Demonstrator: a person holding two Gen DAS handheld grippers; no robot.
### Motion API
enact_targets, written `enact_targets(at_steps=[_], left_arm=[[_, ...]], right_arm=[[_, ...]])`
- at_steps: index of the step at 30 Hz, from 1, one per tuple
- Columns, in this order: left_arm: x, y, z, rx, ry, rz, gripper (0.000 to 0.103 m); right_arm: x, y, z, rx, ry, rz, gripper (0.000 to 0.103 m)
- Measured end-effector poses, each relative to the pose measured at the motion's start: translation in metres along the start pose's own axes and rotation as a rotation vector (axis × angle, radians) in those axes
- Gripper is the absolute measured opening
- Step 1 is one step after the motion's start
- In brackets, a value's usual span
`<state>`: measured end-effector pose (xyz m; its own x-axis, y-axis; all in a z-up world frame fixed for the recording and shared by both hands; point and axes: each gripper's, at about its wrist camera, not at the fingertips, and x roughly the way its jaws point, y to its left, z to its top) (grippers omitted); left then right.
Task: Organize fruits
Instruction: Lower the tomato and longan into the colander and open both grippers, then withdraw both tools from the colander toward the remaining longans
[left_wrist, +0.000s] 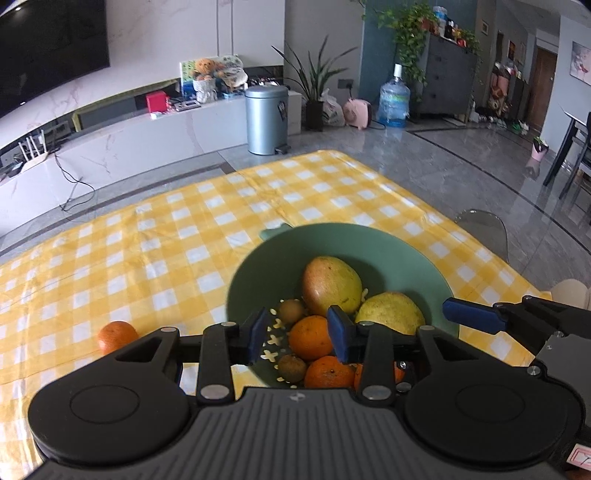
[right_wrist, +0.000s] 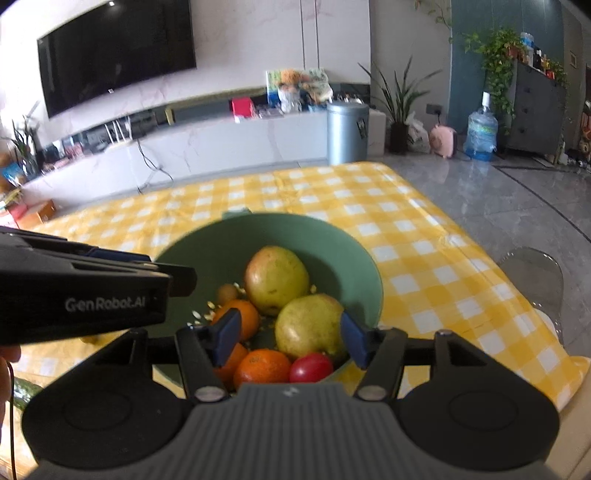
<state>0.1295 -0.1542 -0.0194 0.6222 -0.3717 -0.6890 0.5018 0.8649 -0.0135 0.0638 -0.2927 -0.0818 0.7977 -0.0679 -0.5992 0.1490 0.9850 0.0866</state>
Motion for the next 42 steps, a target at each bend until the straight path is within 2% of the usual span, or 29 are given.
enact_targets(at_steps=[6, 15, 19, 23, 29, 36, 42], left_arm=[[-0.020, 0.008, -0.001, -0.003, -0.003, 0.032, 0.046], [-0.047, 0.036, -0.010, -0.017, -0.013, 0.054, 0.047], [-0.055, 0.054, -0.018, -0.042, -0.021, 0.064, 0.047], [-0.058, 0.073, -0.028, -0.069, -0.023, 0.085, 0.047], [-0.059, 0.102, -0.045, -0.123, -0.016, 0.090, 0.047], [-0.060, 0.131, -0.061, -0.176, -0.004, 0.093, 0.047], [-0.060, 0.153, -0.067, -0.223, 0.006, 0.091, 0.047]], right_arm=[[-0.009, 0.006, 0.001, -0.024, -0.047, 0.030, 0.064], [-0.025, 0.027, -0.001, -0.068, -0.142, 0.137, 0.064], [-0.028, 0.041, -0.002, -0.089, -0.157, 0.185, 0.064], [-0.027, 0.060, -0.006, -0.119, -0.139, 0.233, 0.062], [-0.024, 0.092, -0.014, -0.191, -0.118, 0.314, 0.050], [-0.002, 0.122, -0.019, -0.238, -0.034, 0.357, 0.041], [0.029, 0.145, -0.012, -0.237, 0.056, 0.382, 0.040]])
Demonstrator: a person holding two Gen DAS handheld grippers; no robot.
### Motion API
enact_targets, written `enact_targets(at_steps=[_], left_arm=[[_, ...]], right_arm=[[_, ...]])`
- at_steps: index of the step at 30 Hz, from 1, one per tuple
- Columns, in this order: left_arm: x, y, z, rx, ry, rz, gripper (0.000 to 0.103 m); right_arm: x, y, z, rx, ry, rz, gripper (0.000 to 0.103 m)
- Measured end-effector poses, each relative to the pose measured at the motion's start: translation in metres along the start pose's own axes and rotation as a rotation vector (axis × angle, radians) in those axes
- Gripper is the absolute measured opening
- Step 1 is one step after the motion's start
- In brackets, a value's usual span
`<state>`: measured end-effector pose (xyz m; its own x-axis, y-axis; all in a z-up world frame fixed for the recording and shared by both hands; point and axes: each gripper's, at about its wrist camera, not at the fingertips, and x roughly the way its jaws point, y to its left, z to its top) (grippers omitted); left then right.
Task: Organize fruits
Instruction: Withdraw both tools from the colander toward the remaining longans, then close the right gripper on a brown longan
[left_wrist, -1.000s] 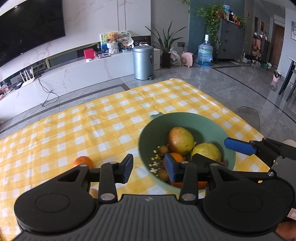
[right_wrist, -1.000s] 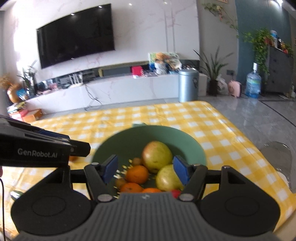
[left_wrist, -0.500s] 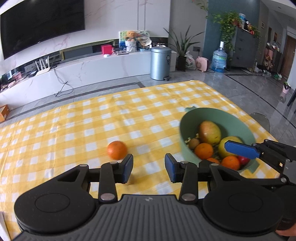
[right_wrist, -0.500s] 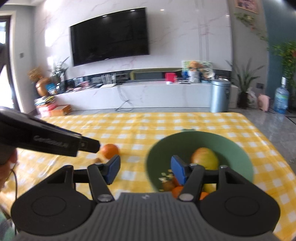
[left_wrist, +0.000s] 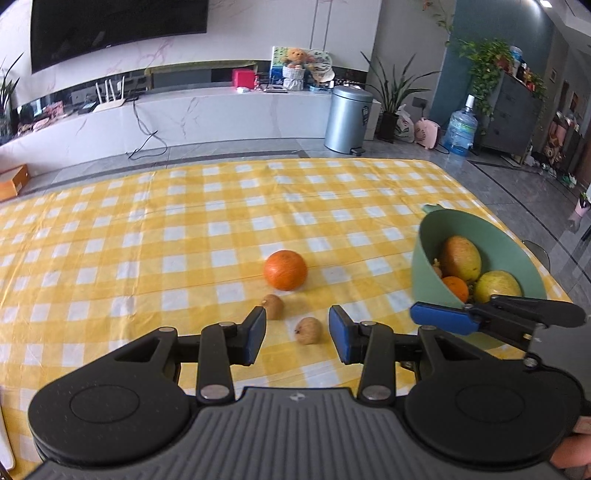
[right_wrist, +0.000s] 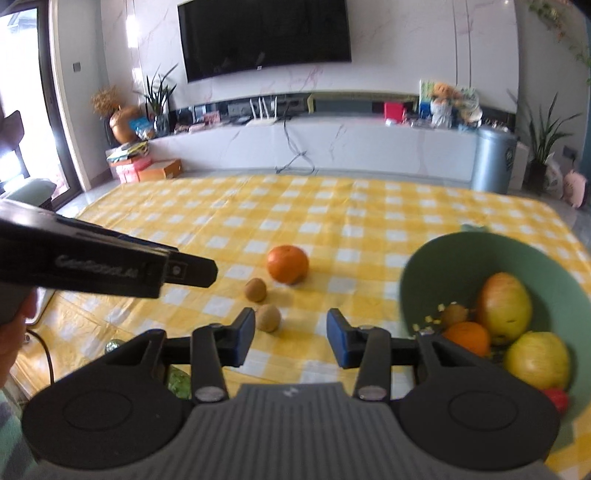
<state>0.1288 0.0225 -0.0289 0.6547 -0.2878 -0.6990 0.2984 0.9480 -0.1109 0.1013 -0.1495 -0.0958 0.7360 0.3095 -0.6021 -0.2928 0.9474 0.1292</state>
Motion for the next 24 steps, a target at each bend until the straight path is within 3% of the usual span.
enact_targets(at_steps=[11, 24], left_arm=[[0.017, 0.031, 0.009, -0.053, 0.025, 0.007, 0.047], [0.048, 0.052, 0.003, -0.088, 0.067, 0.003, 0.047]], right_arm=[[0.055, 0.024, 0.018, -0.057, 0.073, 0.021, 0.041], [0.085, 0.022, 0.016, -0.058, 0.094, 0.037, 0.037]])
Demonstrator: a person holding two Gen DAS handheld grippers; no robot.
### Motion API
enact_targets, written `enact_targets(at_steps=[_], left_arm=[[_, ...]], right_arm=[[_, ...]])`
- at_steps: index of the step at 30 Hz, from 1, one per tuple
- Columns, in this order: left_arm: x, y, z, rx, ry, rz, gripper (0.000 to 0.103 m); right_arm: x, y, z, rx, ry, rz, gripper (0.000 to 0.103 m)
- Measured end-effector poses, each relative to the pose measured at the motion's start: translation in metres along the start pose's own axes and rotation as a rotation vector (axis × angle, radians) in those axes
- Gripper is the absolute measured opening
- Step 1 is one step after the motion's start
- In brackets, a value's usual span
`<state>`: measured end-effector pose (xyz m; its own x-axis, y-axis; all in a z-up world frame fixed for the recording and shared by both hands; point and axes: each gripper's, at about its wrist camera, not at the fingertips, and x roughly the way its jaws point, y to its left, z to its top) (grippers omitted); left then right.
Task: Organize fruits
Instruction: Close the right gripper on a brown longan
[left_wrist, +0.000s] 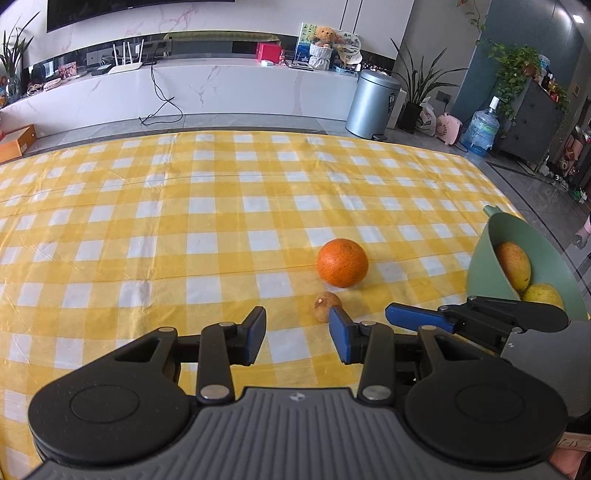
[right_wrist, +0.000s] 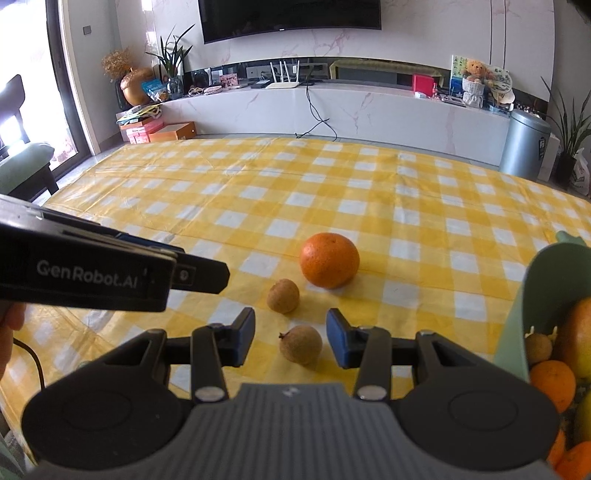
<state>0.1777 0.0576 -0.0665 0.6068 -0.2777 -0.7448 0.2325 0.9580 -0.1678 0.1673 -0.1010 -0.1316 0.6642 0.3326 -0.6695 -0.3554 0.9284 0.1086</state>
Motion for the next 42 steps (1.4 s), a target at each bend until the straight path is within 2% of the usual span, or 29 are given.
enact_targets(at_steps=[5, 9, 22, 31, 42], left_arm=[[0.003, 0.004, 0.000, -0.008, 0.003, -0.003, 0.047], [0.007, 0.007, 0.000, -0.013, 0.009, -0.004, 0.047], [0.014, 0.001, 0.000, 0.007, 0.000, -0.020, 0.047], [0.022, -0.010, 0.005, 0.039, -0.005, -0.031, 0.047], [0.026, -0.015, 0.000, 0.095, -0.018, -0.044, 0.047]], right_arm=[[0.007, 0.000, -0.001, -0.008, 0.003, -0.010, 0.030], [0.008, 0.002, -0.001, -0.029, -0.005, -0.035, 0.018], [0.007, -0.001, -0.001, -0.017, 0.013, -0.041, 0.017], [0.003, -0.016, -0.001, 0.004, 0.020, -0.140, 0.016], [0.005, -0.024, -0.002, 0.033, 0.031, -0.117, 0.017]])
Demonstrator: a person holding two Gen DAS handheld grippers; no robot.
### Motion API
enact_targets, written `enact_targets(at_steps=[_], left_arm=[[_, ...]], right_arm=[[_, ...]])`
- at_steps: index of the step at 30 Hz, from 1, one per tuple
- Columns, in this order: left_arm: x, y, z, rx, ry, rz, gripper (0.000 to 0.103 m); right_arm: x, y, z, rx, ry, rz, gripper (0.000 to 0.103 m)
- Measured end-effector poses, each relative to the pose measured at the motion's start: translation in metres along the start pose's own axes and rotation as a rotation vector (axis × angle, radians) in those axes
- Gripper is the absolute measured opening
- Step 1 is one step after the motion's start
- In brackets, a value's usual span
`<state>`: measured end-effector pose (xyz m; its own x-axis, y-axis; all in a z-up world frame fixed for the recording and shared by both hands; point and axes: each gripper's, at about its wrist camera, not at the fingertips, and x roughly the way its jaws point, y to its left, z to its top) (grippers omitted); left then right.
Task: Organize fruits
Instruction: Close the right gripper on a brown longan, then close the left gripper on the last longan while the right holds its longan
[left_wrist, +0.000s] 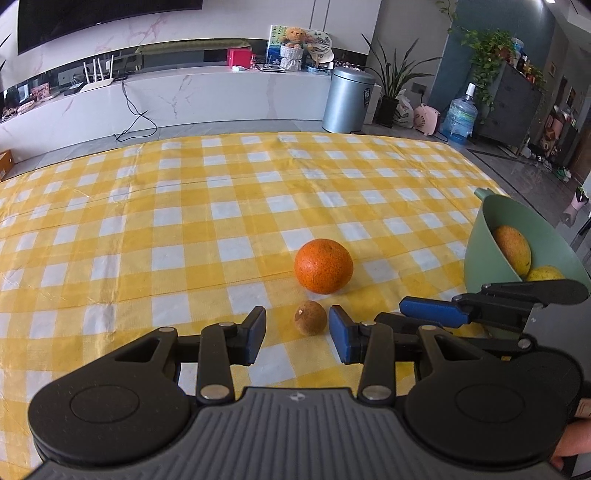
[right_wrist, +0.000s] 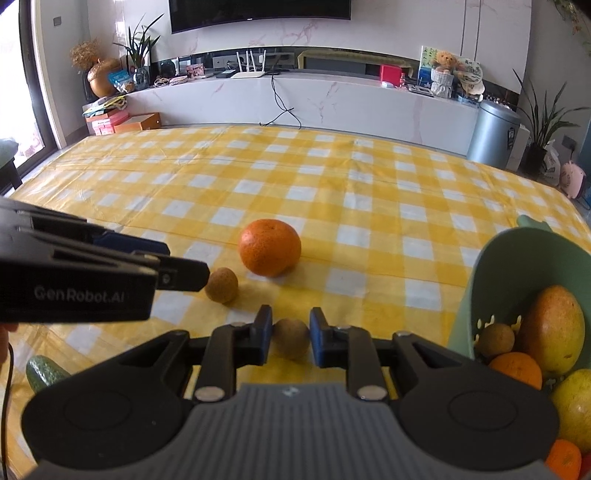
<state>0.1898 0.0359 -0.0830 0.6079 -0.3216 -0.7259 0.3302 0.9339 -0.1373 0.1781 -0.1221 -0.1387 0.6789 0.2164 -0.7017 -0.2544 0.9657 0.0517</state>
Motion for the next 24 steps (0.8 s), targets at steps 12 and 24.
enact_targets(at_steps=[12, 24], left_arm=[[0.012, -0.006, 0.007, 0.011, 0.025, -0.036, 0.047], [0.027, -0.007, 0.001, 0.015, 0.041, -0.015, 0.040]], right_arm=[[-0.005, -0.005, 0.001, -0.009, -0.031, -0.004, 0.016], [-0.002, 0.000, -0.004, -0.049, -0.016, -0.024, 0.017]])
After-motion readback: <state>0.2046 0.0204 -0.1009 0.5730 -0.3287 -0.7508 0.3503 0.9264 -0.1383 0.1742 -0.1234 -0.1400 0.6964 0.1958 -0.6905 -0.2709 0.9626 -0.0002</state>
